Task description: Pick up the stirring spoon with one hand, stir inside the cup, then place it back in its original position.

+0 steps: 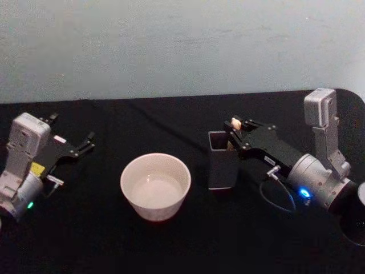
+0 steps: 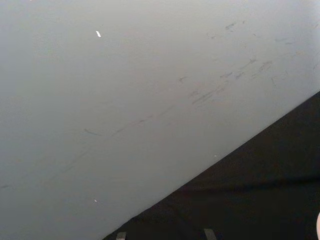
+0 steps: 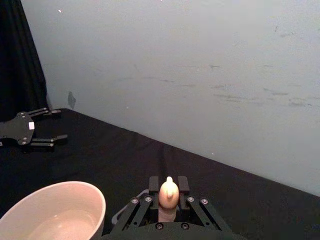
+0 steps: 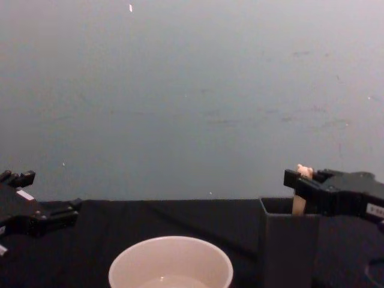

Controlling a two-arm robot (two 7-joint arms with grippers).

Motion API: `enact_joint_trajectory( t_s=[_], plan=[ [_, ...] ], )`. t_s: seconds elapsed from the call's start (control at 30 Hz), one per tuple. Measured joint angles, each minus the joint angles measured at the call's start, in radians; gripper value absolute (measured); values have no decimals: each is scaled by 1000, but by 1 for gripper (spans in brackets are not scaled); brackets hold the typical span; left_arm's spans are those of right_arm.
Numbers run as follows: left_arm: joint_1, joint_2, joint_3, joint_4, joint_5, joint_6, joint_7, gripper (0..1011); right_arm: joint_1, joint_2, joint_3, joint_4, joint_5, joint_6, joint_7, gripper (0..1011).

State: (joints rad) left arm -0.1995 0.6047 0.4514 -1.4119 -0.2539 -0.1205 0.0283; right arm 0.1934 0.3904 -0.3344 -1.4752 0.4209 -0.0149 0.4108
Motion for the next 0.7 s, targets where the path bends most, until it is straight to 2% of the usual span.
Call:
enact_joint_trajectory(
  t_s=[0.23,0.27,0.37,0.47,0.63,0.7],
  plan=[
    [0,0,0,0,0,0,0,1001,0,0,0,0,1,0,0,237],
    [0,0,0,0,0,0,0,1001,0,0,0,0,1,0,0,293],
    [0,0,0,0,0,0,0,1001,1,0,1,0,1,0,0,362],
    [0,0,0,0,0,0,0,1001,1,0,1,0,2,0,0,492],
    [0,0,0,0,0,0,0,1001,1,0,1,0,2,0,1,615],
    [0,0,0,0,0,0,0,1001,1,0,1,0,2,0,1,693]
  ],
)
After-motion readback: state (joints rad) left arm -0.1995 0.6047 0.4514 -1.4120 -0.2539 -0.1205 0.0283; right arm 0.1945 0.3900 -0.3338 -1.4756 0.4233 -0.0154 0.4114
